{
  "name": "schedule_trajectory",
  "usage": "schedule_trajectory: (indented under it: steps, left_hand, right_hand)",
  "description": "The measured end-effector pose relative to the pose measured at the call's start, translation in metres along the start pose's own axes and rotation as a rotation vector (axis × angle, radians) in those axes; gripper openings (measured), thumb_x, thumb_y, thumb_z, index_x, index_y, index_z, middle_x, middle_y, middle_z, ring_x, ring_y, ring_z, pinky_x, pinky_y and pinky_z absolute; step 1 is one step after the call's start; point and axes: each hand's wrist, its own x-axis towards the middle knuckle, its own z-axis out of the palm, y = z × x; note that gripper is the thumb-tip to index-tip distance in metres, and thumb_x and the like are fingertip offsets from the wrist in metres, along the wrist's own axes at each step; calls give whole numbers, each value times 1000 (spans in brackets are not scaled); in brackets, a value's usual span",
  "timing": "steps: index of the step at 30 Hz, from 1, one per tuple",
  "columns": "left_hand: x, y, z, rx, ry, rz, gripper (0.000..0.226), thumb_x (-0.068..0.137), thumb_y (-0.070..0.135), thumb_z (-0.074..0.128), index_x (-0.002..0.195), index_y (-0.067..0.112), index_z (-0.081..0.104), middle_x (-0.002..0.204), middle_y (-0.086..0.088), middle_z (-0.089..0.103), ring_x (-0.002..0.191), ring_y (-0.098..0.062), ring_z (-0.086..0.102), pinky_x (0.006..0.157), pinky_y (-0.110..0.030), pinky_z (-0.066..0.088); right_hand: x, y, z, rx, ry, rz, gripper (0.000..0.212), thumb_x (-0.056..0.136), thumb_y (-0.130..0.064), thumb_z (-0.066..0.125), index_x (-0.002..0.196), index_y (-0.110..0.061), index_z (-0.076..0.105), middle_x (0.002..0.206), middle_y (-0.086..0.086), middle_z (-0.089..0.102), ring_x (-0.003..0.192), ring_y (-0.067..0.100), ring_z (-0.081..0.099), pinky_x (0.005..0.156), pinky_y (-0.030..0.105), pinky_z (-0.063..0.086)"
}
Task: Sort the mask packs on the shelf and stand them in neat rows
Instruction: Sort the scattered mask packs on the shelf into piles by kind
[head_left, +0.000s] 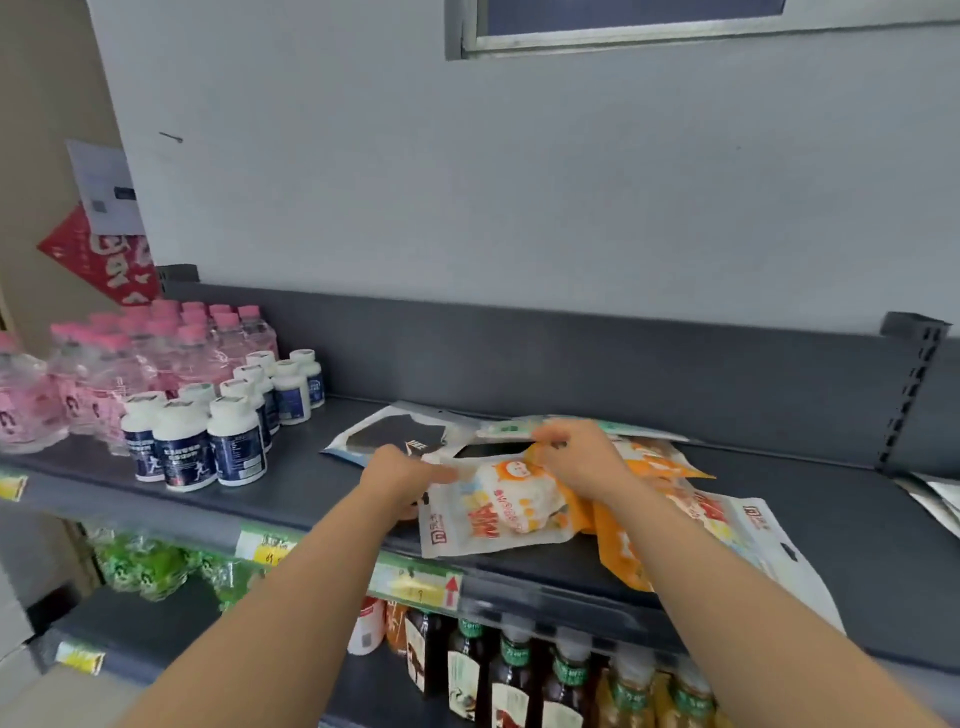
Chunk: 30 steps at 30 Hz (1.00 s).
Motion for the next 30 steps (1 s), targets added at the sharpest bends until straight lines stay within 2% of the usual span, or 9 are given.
schedule_trajectory:
  steps: [3, 7, 11, 15, 17, 19, 23, 27, 30]
  left_hand:
    - [7, 5, 9, 31, -63, -7, 56, 69, 20, 88, 107, 3, 50, 99, -12, 65, 79, -24, 64, 58, -32, 50]
    - [17, 7, 14, -24, -135, -8, 50, 74, 5, 83, 114, -4, 54, 99, -20, 69, 82, -33, 70, 62, -39, 56]
    - [20, 6, 11, -13, -139, -7, 32, 89, -2, 59, 120, -4, 50, 106, -25, 65, 91, -38, 68, 71, -45, 58]
    - [16, 2, 9, -46, -190, -39, 29, 90, -3, 55, 119, -3, 49, 109, -27, 65, 94, -41, 67, 79, -51, 57]
    - [10, 1, 11, -120, -223, -52, 30, 90, 0, 60, 118, -3, 51, 108, -25, 67, 93, -41, 68, 82, -54, 56]
    - [5, 3, 13, -229, -236, -50, 32, 90, 5, 65, 119, -1, 52, 108, -24, 67, 89, -38, 69, 73, -49, 58]
    - [-4, 4, 17, -370, -284, -38, 31, 89, 16, 69, 114, 1, 58, 102, -20, 70, 79, -33, 70, 58, -39, 57]
    - [-4, -1, 21, -336, -304, -34, 52, 77, 20, 81, 118, 1, 56, 106, -21, 69, 81, -36, 70, 65, -44, 59]
    - [-7, -4, 25, -240, -260, -15, 76, 64, 26, 90, 124, 4, 50, 110, -19, 66, 90, -37, 69, 74, -50, 59]
  right_hand:
    - [-8, 6, -4, -19, -19, -10, 30, 96, -21, 56, 123, -23, 67, 130, -7, 61, 115, 9, 55, 88, 21, 44]
    - [-13, 24, -32, -53, 111, 41, 40, 93, -8, 51, 129, -21, 62, 124, -4, 59, 82, 6, 55, 59, 15, 41]
    - [-28, 42, -57, -190, -21, 195, 64, 84, -13, 65, 144, -21, 44, 143, 1, 49, 119, 20, 54, 83, 24, 43]
    - [-37, 48, -51, -329, 20, 142, 51, 92, -16, 57, 141, -23, 49, 143, 0, 52, 125, 20, 52, 96, 26, 42]
    - [-40, 44, -52, -299, 99, 110, 41, 95, -23, 55, 136, -24, 56, 138, -1, 57, 120, 19, 56, 92, 26, 44]
    - [-43, 34, -55, -186, 131, 73, 34, 95, -26, 57, 128, -25, 63, 128, -4, 63, 111, 17, 60, 85, 24, 46]
    - [-55, 13, -50, -112, -19, 0, 35, 87, -29, 69, 122, -26, 67, 117, -11, 64, 107, 9, 60, 87, 22, 46]
    - [-66, 9, -34, -113, -134, -68, 26, 89, -12, 65, 113, -20, 70, 114, -7, 66, 100, 8, 59, 87, 18, 45]
    - [-72, 11, -35, 4, -179, -47, 32, 95, -5, 54, 121, -18, 69, 125, -10, 63, 87, -4, 58, 64, 4, 45]
